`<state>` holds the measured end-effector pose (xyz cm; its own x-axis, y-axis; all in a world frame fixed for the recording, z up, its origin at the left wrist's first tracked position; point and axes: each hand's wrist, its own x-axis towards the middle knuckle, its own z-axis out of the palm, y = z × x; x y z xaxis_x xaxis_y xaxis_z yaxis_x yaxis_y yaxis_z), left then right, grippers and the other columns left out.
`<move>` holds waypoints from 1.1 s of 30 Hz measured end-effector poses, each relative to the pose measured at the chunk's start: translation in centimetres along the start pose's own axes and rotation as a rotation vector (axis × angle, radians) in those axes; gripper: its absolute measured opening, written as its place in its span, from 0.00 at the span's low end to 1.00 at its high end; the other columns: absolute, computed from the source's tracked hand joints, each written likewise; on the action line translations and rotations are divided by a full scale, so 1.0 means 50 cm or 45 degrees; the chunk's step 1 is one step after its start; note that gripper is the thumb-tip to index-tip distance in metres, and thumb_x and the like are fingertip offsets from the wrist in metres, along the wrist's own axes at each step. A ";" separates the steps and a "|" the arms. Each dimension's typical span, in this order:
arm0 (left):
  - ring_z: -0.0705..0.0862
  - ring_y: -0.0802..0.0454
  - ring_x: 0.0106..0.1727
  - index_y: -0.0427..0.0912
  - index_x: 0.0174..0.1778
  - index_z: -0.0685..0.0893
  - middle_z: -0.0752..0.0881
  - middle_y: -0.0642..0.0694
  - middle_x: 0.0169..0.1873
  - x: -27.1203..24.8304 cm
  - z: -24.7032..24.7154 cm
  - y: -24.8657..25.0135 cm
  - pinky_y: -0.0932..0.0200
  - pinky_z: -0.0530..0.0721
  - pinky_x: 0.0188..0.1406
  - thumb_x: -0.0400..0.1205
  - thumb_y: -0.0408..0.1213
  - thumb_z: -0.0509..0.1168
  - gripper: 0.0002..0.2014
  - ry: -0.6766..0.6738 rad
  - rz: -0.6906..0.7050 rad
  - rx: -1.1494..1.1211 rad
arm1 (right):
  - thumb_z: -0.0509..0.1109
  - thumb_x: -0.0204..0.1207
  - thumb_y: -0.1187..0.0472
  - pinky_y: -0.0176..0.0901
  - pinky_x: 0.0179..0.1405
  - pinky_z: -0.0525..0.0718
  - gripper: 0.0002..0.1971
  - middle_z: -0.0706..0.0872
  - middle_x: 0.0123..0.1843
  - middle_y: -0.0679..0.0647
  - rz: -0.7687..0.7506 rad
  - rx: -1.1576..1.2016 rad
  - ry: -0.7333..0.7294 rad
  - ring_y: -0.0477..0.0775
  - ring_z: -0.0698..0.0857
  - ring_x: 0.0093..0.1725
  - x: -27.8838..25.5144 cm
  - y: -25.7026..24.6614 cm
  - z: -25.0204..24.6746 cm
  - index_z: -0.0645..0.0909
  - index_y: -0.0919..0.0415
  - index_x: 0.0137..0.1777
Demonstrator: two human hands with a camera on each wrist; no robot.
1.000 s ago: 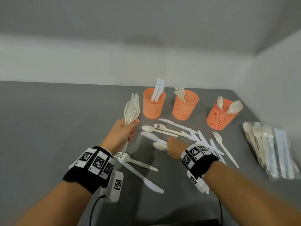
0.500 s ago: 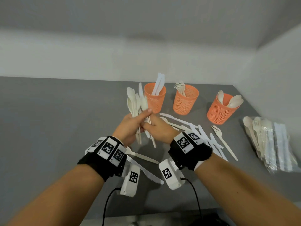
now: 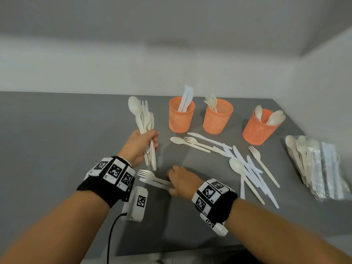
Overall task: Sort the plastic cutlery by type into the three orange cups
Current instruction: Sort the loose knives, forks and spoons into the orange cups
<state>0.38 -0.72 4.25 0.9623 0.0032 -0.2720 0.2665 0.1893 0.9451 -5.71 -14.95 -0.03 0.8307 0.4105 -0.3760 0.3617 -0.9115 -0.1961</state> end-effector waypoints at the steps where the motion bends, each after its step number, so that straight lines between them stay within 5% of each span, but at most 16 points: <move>1: 0.72 0.56 0.17 0.41 0.26 0.71 0.73 0.51 0.13 -0.001 -0.002 -0.002 0.60 0.79 0.24 0.79 0.27 0.62 0.15 -0.018 -0.007 0.020 | 0.67 0.76 0.60 0.55 0.61 0.76 0.21 0.75 0.66 0.66 0.044 -0.005 0.011 0.66 0.76 0.66 0.004 0.003 -0.001 0.70 0.70 0.64; 7: 0.71 0.57 0.15 0.41 0.29 0.74 0.72 0.51 0.13 -0.002 -0.004 -0.011 0.64 0.75 0.17 0.79 0.29 0.65 0.13 -0.084 -0.068 0.068 | 0.58 0.80 0.65 0.55 0.60 0.78 0.14 0.79 0.65 0.68 0.270 0.047 -0.055 0.68 0.80 0.63 0.016 0.050 -0.023 0.72 0.71 0.63; 10: 0.72 0.57 0.15 0.40 0.33 0.75 0.74 0.50 0.14 0.003 -0.006 -0.012 0.64 0.75 0.17 0.80 0.30 0.65 0.10 -0.130 -0.107 0.031 | 0.53 0.83 0.63 0.48 0.34 0.81 0.04 0.81 0.45 0.61 0.259 0.384 -0.006 0.59 0.82 0.36 0.013 0.072 -0.049 0.69 0.60 0.51; 12: 0.72 0.57 0.16 0.40 0.33 0.76 0.75 0.49 0.17 0.007 -0.002 -0.015 0.65 0.74 0.17 0.80 0.32 0.65 0.10 -0.149 -0.114 0.018 | 0.52 0.84 0.61 0.35 0.22 0.74 0.09 0.75 0.35 0.53 0.245 0.685 0.142 0.49 0.74 0.28 0.010 0.077 -0.070 0.63 0.53 0.40; 14: 0.71 0.57 0.16 0.40 0.33 0.77 0.74 0.48 0.18 0.009 0.010 -0.019 0.65 0.73 0.17 0.79 0.34 0.67 0.10 -0.160 -0.097 0.027 | 0.52 0.84 0.63 0.36 0.31 0.73 0.09 0.76 0.37 0.55 0.202 0.752 0.320 0.52 0.75 0.34 0.011 0.073 -0.089 0.65 0.53 0.42; 16: 0.70 0.57 0.16 0.40 0.33 0.79 0.75 0.50 0.17 0.006 0.034 -0.019 0.65 0.73 0.17 0.78 0.37 0.69 0.10 -0.179 -0.065 0.018 | 0.53 0.84 0.65 0.47 0.44 0.74 0.05 0.81 0.47 0.65 0.187 0.573 0.443 0.62 0.81 0.46 0.008 0.056 -0.104 0.69 0.63 0.54; 18: 0.70 0.58 0.16 0.40 0.34 0.81 0.78 0.51 0.18 0.006 0.062 -0.015 0.65 0.74 0.18 0.76 0.39 0.72 0.09 -0.179 -0.045 0.022 | 0.52 0.82 0.69 0.53 0.48 0.76 0.12 0.82 0.56 0.67 0.218 0.295 0.516 0.66 0.83 0.55 0.006 0.038 -0.111 0.68 0.68 0.63; 24: 0.72 0.59 0.11 0.36 0.34 0.80 0.78 0.51 0.12 0.031 0.116 -0.006 0.67 0.72 0.14 0.75 0.28 0.70 0.06 -0.044 -0.116 -0.058 | 0.52 0.80 0.71 0.50 0.58 0.78 0.21 0.76 0.67 0.62 0.245 -0.105 0.578 0.61 0.78 0.66 -0.011 0.040 -0.124 0.62 0.66 0.74; 29: 0.73 0.57 0.13 0.33 0.35 0.78 0.75 0.47 0.13 0.054 0.129 0.000 0.65 0.76 0.16 0.77 0.28 0.65 0.06 -0.033 -0.152 -0.094 | 0.60 0.76 0.72 0.49 0.62 0.76 0.27 0.78 0.64 0.61 -0.052 0.223 0.417 0.60 0.78 0.64 -0.034 0.080 -0.156 0.64 0.62 0.76; 33: 0.72 0.56 0.16 0.36 0.34 0.76 0.73 0.48 0.15 0.068 0.119 0.008 0.64 0.76 0.20 0.80 0.32 0.62 0.09 -0.183 -0.170 -0.196 | 0.61 0.75 0.73 0.40 0.43 0.77 0.15 0.86 0.49 0.62 0.093 0.470 0.569 0.56 0.82 0.46 -0.068 0.139 -0.186 0.78 0.64 0.60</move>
<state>4.07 -6.45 4.77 0.9200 -0.1695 -0.3535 0.3908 0.3264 0.8607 -2.12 -22.93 8.30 0.9749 0.2228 0.0025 0.1920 -0.8341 -0.5171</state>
